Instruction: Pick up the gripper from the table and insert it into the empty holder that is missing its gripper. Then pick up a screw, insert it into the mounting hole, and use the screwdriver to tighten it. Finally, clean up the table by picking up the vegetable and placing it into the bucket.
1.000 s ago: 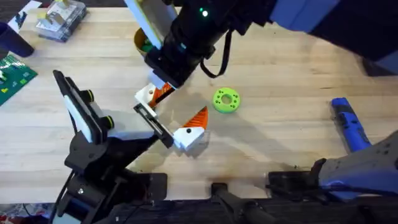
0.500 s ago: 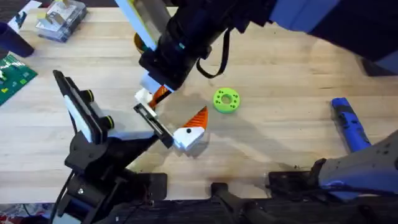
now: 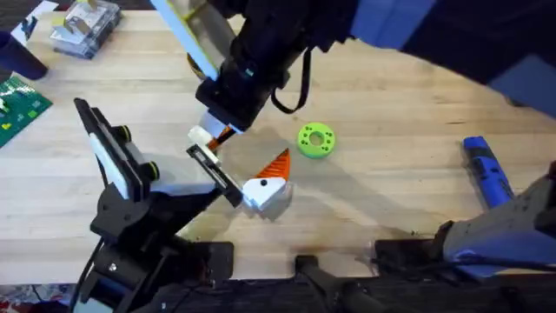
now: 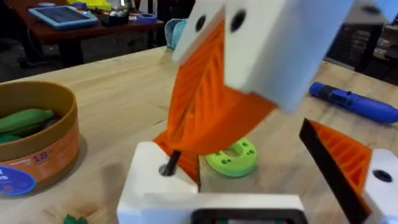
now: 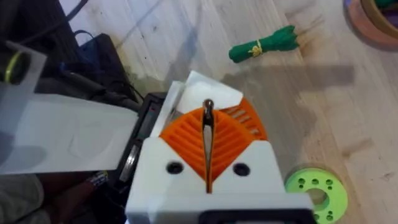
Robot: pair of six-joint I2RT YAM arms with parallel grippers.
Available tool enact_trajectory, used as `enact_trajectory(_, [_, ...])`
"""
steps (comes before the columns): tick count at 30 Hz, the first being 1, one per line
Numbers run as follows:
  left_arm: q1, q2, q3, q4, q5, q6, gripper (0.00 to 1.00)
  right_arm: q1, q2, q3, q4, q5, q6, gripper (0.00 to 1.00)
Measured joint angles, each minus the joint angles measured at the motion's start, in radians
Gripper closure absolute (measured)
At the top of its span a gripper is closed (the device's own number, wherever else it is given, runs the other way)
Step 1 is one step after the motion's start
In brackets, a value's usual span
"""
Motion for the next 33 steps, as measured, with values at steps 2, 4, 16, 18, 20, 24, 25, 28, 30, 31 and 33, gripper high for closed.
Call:
enact_trajectory(2, [0.0,0.0,0.0,0.0,0.0,0.0,0.008,0.0,0.007,0.0,0.0,0.0,0.0,0.988])
enact_trajectory(4, [0.0,0.0,0.0,0.0,-0.001,0.0,0.008,0.0,0.009,0.0,0.0,0.0,0.0,0.988])
enact_trajectory(16, [0.0,0.0,0.0,0.0,-0.001,0.0,0.008,0.0,0.008,0.0,0.004,0.0,-0.004,0.988])
enact_trajectory(18, [0.0,0.0,0.0,0.0,-0.001,0.0,0.008,0.0,0.008,0.0,0.004,0.0,-0.004,0.988])
enact_trajectory(20, [0.0,0.0,0.0,0.0,-0.001,0.0,0.008,0.0,0.009,0.0,0.004,0.0,-0.004,0.988])
enact_trajectory(24, [0.0,0.0,0.0,-0.001,-0.004,-0.005,0.008,0.0,0.012,0.0,0.007,0.0,-0.004,0.988])
enact_trajectory(25, [0.0,0.0,0.0,-0.001,-0.005,-0.007,0.008,0.0,0.014,0.0,0.011,0.0,-0.004,0.988])
enact_trajectory(28, [0.0,0.0,0.0,0.0,-0.005,-0.007,0.008,0.0,0.014,0.0,0.034,0.0,-0.004,0.988])
enact_trajectory(30, [0.0,0.0,0.0,0.0,-0.004,-0.007,0.008,0.0,0.016,0.0,0.046,0.0,-0.004,0.988])
enact_trajectory(31, [0.0,0.0,0.0,0.0,-0.005,-0.007,0.008,0.0,0.019,0.0,0.049,0.0,-0.004,0.988])
enact_trajectory(33, [0.0,0.0,0.0,0.0,-0.004,-0.007,0.008,0.0,0.022,0.0,0.053,0.0,-0.004,0.988])
